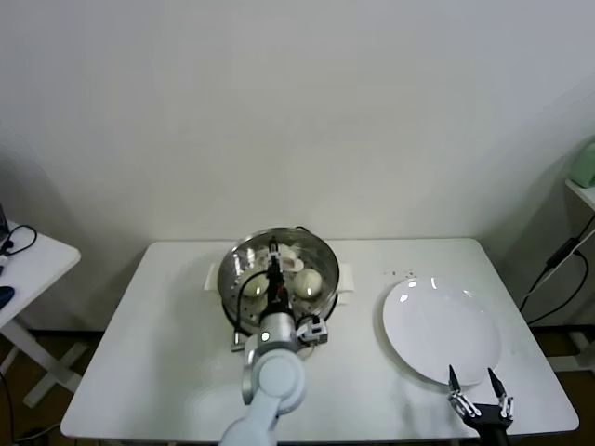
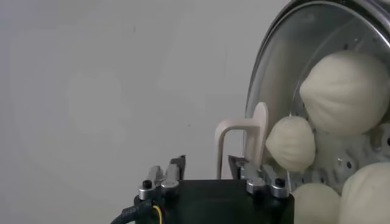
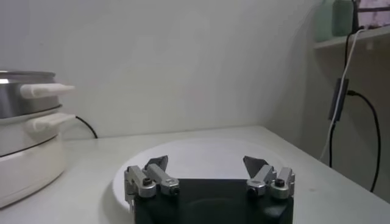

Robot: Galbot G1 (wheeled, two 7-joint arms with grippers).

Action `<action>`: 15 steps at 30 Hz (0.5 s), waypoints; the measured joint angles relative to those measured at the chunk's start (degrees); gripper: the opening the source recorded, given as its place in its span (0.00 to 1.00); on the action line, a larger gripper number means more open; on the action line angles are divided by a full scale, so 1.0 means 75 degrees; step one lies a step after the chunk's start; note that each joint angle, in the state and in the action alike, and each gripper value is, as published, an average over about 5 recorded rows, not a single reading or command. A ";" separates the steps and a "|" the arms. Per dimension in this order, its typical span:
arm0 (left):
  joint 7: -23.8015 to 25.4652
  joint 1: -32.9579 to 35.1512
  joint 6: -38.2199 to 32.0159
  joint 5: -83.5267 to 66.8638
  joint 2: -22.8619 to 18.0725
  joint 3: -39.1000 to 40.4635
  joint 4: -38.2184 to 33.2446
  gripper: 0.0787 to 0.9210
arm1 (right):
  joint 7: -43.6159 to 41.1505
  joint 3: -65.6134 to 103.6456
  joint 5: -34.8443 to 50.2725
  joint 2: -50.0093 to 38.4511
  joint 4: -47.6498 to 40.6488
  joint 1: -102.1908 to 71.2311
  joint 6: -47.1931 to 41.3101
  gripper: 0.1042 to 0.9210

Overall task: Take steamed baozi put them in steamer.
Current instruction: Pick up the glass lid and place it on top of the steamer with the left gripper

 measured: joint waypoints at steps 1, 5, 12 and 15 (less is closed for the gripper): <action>-0.0002 0.0004 -0.0002 -0.0004 0.0000 -0.0001 -0.0016 0.56 | -0.0001 -0.0001 -0.0001 0.0000 0.0001 0.0001 0.0000 0.88; -0.0016 0.0029 -0.0009 -0.0017 0.0000 0.0004 -0.0097 0.69 | -0.0003 -0.0003 -0.0006 0.0000 0.0004 0.0003 -0.0001 0.88; 0.0033 0.0156 -0.0031 -0.0116 0.0000 0.0075 -0.0353 0.87 | -0.0013 -0.0014 -0.0020 0.0006 0.0002 0.0000 -0.0001 0.88; 0.0063 0.0232 -0.0058 -0.0178 0.0040 0.0082 -0.0481 0.88 | -0.0015 -0.0028 -0.0029 0.0016 0.0001 0.0002 -0.0002 0.88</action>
